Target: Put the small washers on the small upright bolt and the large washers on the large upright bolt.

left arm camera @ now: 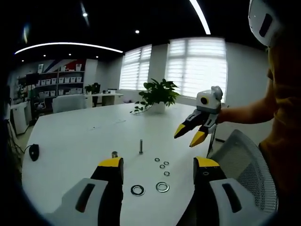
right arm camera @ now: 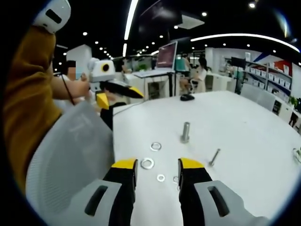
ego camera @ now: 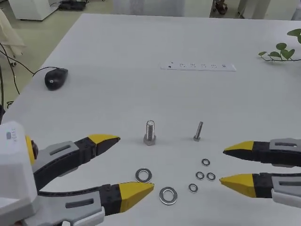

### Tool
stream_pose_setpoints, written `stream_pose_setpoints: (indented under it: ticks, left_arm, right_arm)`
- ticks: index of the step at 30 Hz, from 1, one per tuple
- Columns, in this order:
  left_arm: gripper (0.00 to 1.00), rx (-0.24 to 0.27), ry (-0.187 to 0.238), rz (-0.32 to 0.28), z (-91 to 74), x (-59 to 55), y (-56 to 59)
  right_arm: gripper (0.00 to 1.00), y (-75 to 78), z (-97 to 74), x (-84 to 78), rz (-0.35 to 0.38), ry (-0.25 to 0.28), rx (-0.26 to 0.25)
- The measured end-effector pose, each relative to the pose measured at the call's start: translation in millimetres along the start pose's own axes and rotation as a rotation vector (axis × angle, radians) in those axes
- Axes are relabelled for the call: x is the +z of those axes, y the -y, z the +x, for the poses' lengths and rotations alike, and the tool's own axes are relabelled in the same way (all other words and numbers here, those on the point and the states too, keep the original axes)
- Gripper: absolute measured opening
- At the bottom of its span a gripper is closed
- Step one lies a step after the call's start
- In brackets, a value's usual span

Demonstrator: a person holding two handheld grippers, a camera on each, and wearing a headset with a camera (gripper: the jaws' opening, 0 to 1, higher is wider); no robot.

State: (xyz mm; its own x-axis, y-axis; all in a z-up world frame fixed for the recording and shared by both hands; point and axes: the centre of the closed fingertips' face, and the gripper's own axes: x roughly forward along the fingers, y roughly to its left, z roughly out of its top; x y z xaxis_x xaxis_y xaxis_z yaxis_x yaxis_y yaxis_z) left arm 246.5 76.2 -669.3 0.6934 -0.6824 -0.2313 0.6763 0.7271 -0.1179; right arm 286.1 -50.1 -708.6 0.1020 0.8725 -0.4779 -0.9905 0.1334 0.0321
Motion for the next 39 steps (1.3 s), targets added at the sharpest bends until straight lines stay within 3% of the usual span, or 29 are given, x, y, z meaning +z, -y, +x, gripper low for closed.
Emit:
stream_pose_setpoints:
  ticks: [2,13,23,26,34,39]
  left_arm:
    - [0.59,0.001,0.002,-0.002,0.9,0.9,-0.8]
    - [0.59,0.001,0.003,-0.011,7.0,0.1,1.3]
    - [0.59,-0.016,-0.010,-0.003,10.3,-1.7,9.4]
    - [0.59,-0.018,-0.011,-0.003,10.9,-2.5,9.1]
    - [0.59,-0.008,-0.007,-0.005,9.3,-1.3,4.2]
    - [0.60,-0.005,-0.008,-0.011,9.9,-2.3,1.9]
  right_arm:
    - [0.36,4.2,0.9,-6.3,-0.018,-0.044,0.007]
    - [0.33,28.7,7.9,-19.5,-0.073,-0.163,0.036]
    - [0.28,51.8,27.0,-52.7,-0.177,-0.438,0.091]
    - [0.27,54.9,33.8,-58.7,-0.213,-0.495,0.126]
    - [0.27,69.4,46.1,-75.7,-0.244,-0.600,0.173]
    - [0.25,72.5,50.4,-81.7,-0.264,-0.638,0.195]
